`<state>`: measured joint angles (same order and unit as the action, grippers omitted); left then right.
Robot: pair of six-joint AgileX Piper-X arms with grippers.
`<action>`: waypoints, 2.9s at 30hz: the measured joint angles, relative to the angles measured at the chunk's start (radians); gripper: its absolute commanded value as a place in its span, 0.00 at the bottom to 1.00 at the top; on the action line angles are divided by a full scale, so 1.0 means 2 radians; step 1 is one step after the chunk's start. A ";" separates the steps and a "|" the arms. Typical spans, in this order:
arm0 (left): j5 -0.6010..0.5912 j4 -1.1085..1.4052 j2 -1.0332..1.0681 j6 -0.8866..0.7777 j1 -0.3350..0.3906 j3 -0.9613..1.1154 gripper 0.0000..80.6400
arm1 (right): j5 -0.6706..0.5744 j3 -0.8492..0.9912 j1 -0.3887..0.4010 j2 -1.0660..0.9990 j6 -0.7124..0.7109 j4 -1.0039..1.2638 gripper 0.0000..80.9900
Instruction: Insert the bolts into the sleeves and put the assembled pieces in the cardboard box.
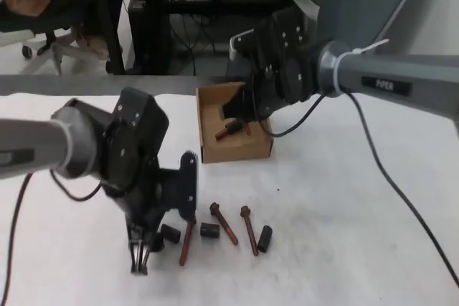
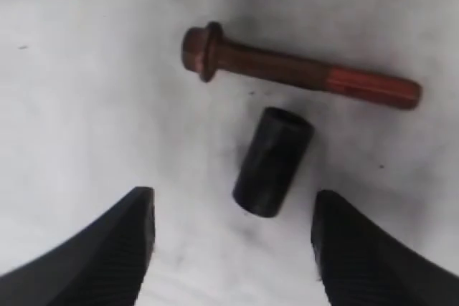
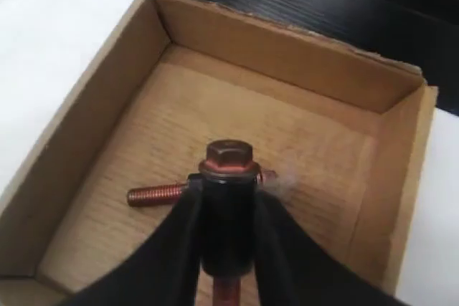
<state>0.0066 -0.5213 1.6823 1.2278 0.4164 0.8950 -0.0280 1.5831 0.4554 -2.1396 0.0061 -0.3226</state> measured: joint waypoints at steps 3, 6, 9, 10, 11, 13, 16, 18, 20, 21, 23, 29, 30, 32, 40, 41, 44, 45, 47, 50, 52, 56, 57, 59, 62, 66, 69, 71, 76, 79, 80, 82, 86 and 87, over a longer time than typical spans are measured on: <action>0.003 0.000 0.020 0.004 0.002 0.018 0.73 | 0.003 0.009 -0.003 -0.016 -0.003 -0.003 0.23; 0.008 -0.005 0.030 0.006 0.008 0.027 0.73 | 0.000 0.019 -0.010 -0.027 -0.007 -0.003 0.63; 0.017 -0.010 0.035 0.007 0.019 0.032 0.66 | 0.017 0.024 -0.017 -0.030 -0.011 0.003 0.69; 0.020 -0.010 0.037 0.007 0.024 0.032 0.58 | 0.021 0.028 -0.019 -0.030 -0.012 0.004 0.69; 0.023 -0.012 0.038 0.006 0.030 0.033 0.46 | 0.020 0.032 -0.021 -0.030 -0.012 0.003 0.69; 0.026 -0.013 0.039 -0.004 0.043 0.033 0.14 | 0.007 0.046 -0.025 -0.027 -0.012 -0.035 0.69; 0.038 -0.013 0.043 -0.035 0.061 0.033 0.02 | -0.004 0.063 -0.022 -0.013 -0.016 -0.142 0.69; 0.051 -0.012 0.043 -0.063 0.067 0.033 0.02 | -0.007 0.067 -0.017 -0.004 -0.022 -0.204 0.69; 0.060 -0.012 0.043 -0.111 0.068 0.033 0.02 | -0.011 0.069 -0.008 0.004 -0.025 -0.262 0.69; 0.063 -0.010 0.043 -0.142 0.068 0.033 0.02 | -0.012 0.069 -0.004 0.006 -0.025 -0.280 0.69; 0.065 -0.007 0.039 -0.207 0.063 0.032 0.02 | -0.013 0.069 0.008 0.006 -0.025 -0.311 0.69; 0.048 0.015 -0.014 -0.383 0.020 0.020 0.02 | -0.006 0.046 0.051 0.006 -0.025 -0.323 0.69; 0.041 0.022 -0.032 -0.401 0.011 0.019 0.02 | 0.002 0.042 0.057 0.006 -0.025 -0.323 0.69; 0.030 0.034 -0.069 -0.422 -0.006 0.017 0.02 | 0.014 0.030 0.070 0.006 -0.025 -0.323 0.69; -0.003 0.042 -0.187 -0.442 -0.060 0.014 0.02 | 0.033 -0.006 0.079 0.008 0.002 -0.334 0.14; -0.006 0.042 -0.197 -0.442 -0.062 0.014 0.02 | 0.033 -0.009 0.079 0.010 0.004 -0.333 0.01; -0.027 0.043 -0.217 -0.451 -0.063 0.013 0.02 | 0.033 -0.013 0.081 0.012 0.007 -0.333 0.01; -0.043 0.046 -0.222 -0.457 -0.063 0.010 0.02 | 0.033 -0.013 0.081 0.013 0.007 -0.333 0.01; -0.069 0.063 -0.231 -0.474 -0.060 -0.006 0.02 | 0.033 -0.013 0.082 0.016 0.001 -0.332 0.01; -0.087 0.117 -0.258 -0.510 -0.053 -0.062 0.02 | 0.041 -0.019 0.085 0.031 -0.003 -0.324 0.01; -0.093 0.173 -0.285 -0.544 -0.046 -0.122 0.02 | 0.045 -0.021 0.085 0.058 -0.010 -0.310 0.01; -0.093 0.319 -0.336 -0.641 -0.021 -0.248 0.02 | 0.048 -0.030 0.085 0.138 -0.014 -0.247 0.01; -0.092 0.374 -0.349 -0.670 -0.011 -0.280 0.02 | 0.048 -0.038 0.086 0.164 -0.014 -0.224 0.01; -0.079 0.469 -0.366 -0.713 0.007 -0.328 0.02 | 0.048 -0.060 0.090 0.209 -0.014 -0.179 0.01; -0.038 0.577 -0.373 -0.751 0.043 -0.379 0.02 | 0.027 -0.117 0.101 0.285 -0.013 -0.092 0.01; -0.006 0.607 -0.373 -0.761 0.092 -0.404 0.02 | 0.003 -0.203 0.123 0.342 0.006 0.025 0.01; -0.003 0.609 -0.373 -0.763 0.100 -0.405 0.02 | 0.000 -0.231 0.131 0.353 0.012 0.058 0.01; 0.001 0.610 -0.373 -0.763 0.107 -0.406 0.02 | -0.001 -0.243 0.135 0.358 0.016 0.078 0.01; 0.042 0.624 -0.373 -0.689 0.169 -0.406 0.02 | -0.006 -0.398 0.206 0.386 0.042 0.308 0.01; 0.041 0.624 -0.373 -0.664 0.170 -0.406 0.02 | 0.002 -0.399 0.214 0.387 0.041 0.325 0.01; 0.041 0.623 -0.373 -0.656 0.170 -0.406 0.02 | 0.002 -0.399 0.216 0.388 0.042 0.329 0.01; 0.041 0.619 -0.373 -0.648 0.170 -0.406 0.02 | 0.000 -0.399 0.226 0.393 0.043 0.332 0.01; 0.041 0.606 -0.373 -0.643 0.170 -0.406 0.02 | -0.005 -0.399 0.236 0.402 0.043 0.337 0.01; 0.041 0.605 -0.373 -0.643 0.170 -0.406 0.02 | -0.005 -0.399 0.236 0.403 0.044 0.337 0.01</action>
<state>0.0887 0.6880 0.9358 -0.0587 0.7559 0.0837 -0.0376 0.7851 0.9281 -1.3339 0.0931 0.3514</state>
